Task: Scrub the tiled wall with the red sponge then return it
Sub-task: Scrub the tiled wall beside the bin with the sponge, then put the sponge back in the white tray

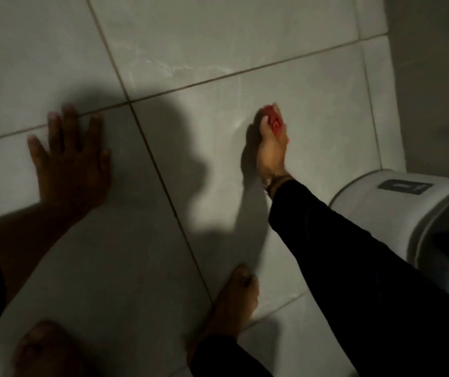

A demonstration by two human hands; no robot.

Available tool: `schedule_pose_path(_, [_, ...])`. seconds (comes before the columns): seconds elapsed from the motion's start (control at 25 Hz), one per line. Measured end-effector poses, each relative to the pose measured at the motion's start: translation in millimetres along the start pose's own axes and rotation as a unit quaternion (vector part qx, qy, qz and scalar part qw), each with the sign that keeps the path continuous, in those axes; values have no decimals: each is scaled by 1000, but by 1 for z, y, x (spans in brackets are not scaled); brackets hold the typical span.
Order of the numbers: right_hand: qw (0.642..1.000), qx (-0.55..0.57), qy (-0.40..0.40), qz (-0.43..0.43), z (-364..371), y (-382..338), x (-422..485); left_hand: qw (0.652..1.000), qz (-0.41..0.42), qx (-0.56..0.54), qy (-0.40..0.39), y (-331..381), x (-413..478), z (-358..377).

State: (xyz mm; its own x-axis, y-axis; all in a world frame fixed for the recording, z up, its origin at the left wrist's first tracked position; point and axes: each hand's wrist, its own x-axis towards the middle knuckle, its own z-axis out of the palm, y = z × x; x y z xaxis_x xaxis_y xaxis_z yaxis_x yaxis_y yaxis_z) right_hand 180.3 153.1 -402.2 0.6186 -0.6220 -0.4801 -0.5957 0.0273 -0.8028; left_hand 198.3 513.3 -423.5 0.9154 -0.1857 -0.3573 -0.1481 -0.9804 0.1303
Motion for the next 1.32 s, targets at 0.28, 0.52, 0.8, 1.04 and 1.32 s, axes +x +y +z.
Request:
schedule_pose_path(0.28, [870, 395, -26, 295, -82, -100, -147, 845, -128, -426, -296, 193, -44, -160])
schedule_pose_path(0.52, [837, 435, 92, 319, -250, -165, -264, 767, -18, -454, -453, 356, -116, -282])
schedule_pose_path(0.8, [859, 339, 297, 245, -427, -153, -273, 823, 267, -261, -429, 551, -180, -292])
schedule_pose_path(1.04, [855, 262, 297, 335, -494, -80, -194, 871, 371, -34, -319, 656, -188, -212])
schedule_pose_path(1.32, [869, 124, 284, 387, -489, -31, -162, 891, 389, 61, -226, 651, -191, -168])
